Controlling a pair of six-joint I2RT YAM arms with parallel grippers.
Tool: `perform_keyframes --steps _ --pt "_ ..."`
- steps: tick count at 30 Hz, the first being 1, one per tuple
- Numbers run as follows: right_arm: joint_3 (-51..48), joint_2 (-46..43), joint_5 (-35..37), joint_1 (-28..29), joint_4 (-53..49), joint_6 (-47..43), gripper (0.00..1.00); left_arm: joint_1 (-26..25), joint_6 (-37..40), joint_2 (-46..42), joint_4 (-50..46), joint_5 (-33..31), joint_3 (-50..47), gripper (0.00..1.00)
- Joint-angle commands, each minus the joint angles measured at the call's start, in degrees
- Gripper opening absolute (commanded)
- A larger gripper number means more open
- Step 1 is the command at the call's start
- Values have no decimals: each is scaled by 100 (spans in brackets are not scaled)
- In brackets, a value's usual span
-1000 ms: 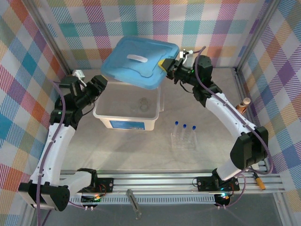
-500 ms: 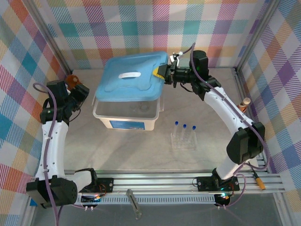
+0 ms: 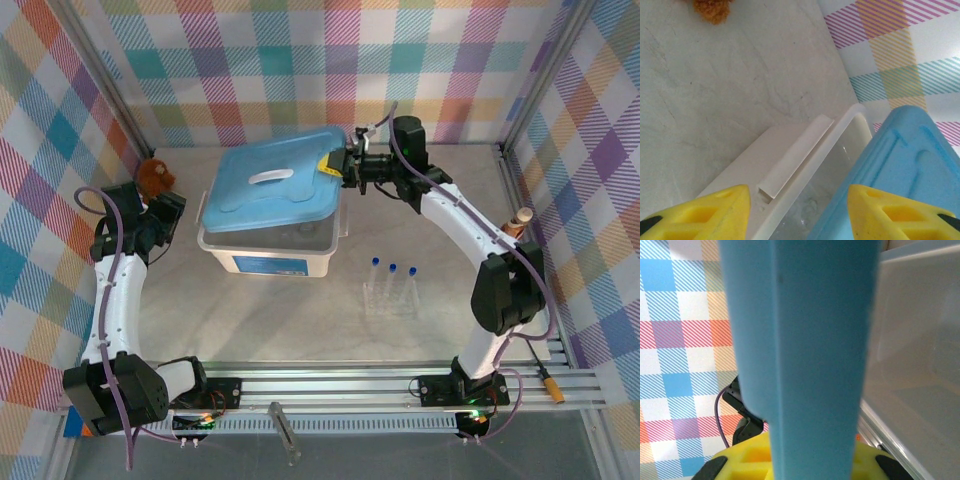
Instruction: Organize the chemistry lab equipment
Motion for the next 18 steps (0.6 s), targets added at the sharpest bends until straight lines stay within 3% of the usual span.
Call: perform_keyframes --steps 1,18 --pt "93 98 -177 139 544 121 0 140 -142 13 258 60 -149 53" --pt "-273 126 -103 216 573 19 0 170 -236 163 528 99 -276 53"
